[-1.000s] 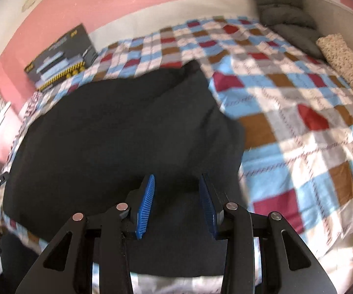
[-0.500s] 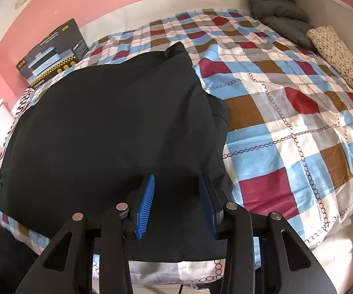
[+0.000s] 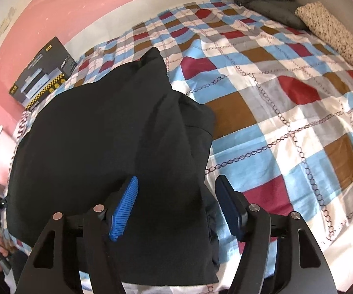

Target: Fold large clothes

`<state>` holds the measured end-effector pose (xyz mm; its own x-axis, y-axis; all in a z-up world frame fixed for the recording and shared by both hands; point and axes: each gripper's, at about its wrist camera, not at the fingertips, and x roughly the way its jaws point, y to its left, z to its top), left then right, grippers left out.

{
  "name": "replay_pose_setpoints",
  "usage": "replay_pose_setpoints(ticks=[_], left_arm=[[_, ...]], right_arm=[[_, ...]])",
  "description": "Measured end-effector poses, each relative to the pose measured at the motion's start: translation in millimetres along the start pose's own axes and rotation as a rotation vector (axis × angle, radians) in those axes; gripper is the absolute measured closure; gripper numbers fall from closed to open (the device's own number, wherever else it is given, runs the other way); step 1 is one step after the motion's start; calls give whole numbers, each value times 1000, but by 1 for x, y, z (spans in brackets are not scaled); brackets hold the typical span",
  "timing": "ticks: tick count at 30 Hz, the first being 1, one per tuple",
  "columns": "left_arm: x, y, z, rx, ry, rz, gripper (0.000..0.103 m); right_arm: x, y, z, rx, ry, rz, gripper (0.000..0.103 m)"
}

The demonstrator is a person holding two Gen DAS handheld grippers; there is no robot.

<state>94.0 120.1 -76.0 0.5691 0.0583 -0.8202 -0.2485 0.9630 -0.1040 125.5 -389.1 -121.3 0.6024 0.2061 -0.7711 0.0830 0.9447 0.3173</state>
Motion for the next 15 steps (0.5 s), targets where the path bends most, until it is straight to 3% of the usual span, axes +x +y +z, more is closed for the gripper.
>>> replay_pose_setpoints(ticks=[7,15], left_arm=[[18,10,12,-53,19,-78,45],[52,37,20,-194,85,-212,23]], right_arm=[[15,-11,12,39,25,62,29],[45,-28,29,98,114,221,25]])
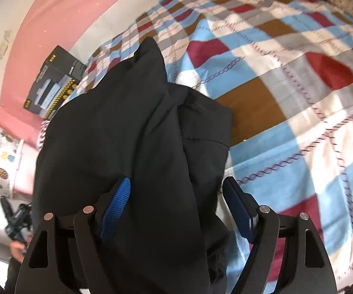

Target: Fold large clothes

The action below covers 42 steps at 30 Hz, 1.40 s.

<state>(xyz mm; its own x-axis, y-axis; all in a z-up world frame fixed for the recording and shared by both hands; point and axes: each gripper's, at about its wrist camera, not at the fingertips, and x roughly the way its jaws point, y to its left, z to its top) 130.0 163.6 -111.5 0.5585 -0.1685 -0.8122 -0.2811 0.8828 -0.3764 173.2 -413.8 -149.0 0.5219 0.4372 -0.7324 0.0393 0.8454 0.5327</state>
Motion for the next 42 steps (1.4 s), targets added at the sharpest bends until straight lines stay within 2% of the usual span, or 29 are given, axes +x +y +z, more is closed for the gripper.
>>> replay_pose_setpoints(ticks=[6,9,11,15,19,21,26,30,32,34,36,38,40,42], left_arm=[[25,15,8,-89,90,-131,17],[35,10,15,-85,120,-168,17],[41,7,19,-84,140,-177,12],[43,1,18,-67,144,-169,11],[36,-7,13,-51,120,-164,19],[34,-10,11,-28,117,-169,19],[54,-5,26,-70,171,-197,13],[57,-4,27,-77,170,-210,13],[53,-4,24,-75,152,-201,21],[46,-11,21,-45,131,-172,30],[38,-21,19,1,116,-122,41],[29,-32,20,46,103,-74,59],[16,-48,22,101,82,-26,68],[1,-54,24,124,59,-16,71]], right_arm=[[21,-18,11,43,67,123,17],[33,-24,18,74,97,167,13],[37,-24,21,76,106,182,13],[42,-20,23,60,132,185,13],[38,-15,21,65,138,205,26],[36,-16,19,59,135,227,28],[53,-24,28,82,168,277,27],[56,-25,31,77,178,288,27],[51,-22,29,66,167,282,36],[43,-17,27,60,147,278,51],[34,-5,26,35,126,253,58],[29,3,27,19,113,223,61],[22,13,29,6,100,190,64],[10,23,31,-9,78,175,65]])
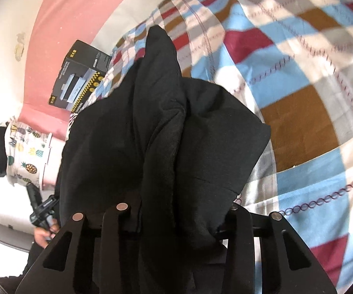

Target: Fold large clothes

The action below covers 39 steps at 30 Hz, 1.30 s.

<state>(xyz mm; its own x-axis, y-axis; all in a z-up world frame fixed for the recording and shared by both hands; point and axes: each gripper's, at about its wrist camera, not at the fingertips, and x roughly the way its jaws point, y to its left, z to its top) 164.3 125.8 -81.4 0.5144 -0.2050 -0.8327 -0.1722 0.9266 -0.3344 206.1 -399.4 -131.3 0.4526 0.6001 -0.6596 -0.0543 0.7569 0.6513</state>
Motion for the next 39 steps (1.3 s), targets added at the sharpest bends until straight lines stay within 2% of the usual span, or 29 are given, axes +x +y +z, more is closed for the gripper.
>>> replay_pose_setpoints(ticks=[5,14,26,31,39], left_arm=[[-35,3,4,-28,-59,-44,74],[-73,-2,11,-36,-132,-100,75],[-100,7,11,-42,-169,-105,75],[-110,7,27,-25,-201,-101,75],[-113,10,74,-3,-242,-89,75]], right_arm=[[-24,26,0,-43,-45,17,66],[-50,62,-4,-109,-81,33,66],[-54,91,-5,-155,-92,64,66],[-50,103,4,-162,-104,85,66],[-30,126,36,-172,-123,108,66]])
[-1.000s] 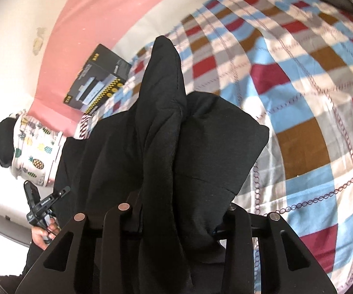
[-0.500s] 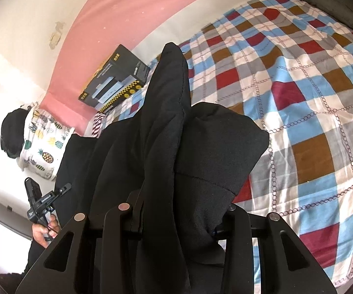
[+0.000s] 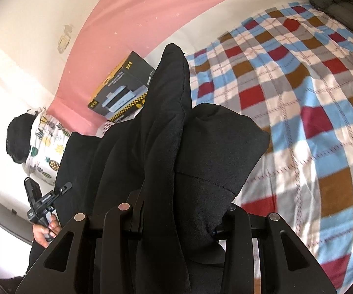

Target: Fold large clothes

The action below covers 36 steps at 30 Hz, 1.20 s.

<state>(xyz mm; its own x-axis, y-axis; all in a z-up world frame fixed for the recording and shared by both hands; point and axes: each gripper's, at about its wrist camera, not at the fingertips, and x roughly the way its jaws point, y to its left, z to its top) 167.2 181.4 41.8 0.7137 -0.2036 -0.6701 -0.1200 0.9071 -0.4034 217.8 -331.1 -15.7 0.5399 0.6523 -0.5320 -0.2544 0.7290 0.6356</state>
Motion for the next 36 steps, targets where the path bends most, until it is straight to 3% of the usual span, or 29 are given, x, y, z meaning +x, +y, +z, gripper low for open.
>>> replay_pose_setpoints(ticks=[10,18,25,27,29,31,36], left_arm=[[40,19,61,21,-11,25,75],[99,53,95,17,-10,29,75],[164,94,90,-9,41,69,73],[183,114,84,-55,82,87,71],[198,129,75,-84,120,83,59],[203,133,71,-84,122,86,54],[191,137,69,-124,118,65,50]], right_arm=[[60,10,45,-10,3,11,66],[124,-1,74,6,17,18,66],[171,-42,70,82,64,-33,64],[178,-62,62,135,83,-56,57],[184,-76,52,177,101,-78,47],[185,-82,46,203,101,-88,39],[171,-75,48,207,101,-145,36]])
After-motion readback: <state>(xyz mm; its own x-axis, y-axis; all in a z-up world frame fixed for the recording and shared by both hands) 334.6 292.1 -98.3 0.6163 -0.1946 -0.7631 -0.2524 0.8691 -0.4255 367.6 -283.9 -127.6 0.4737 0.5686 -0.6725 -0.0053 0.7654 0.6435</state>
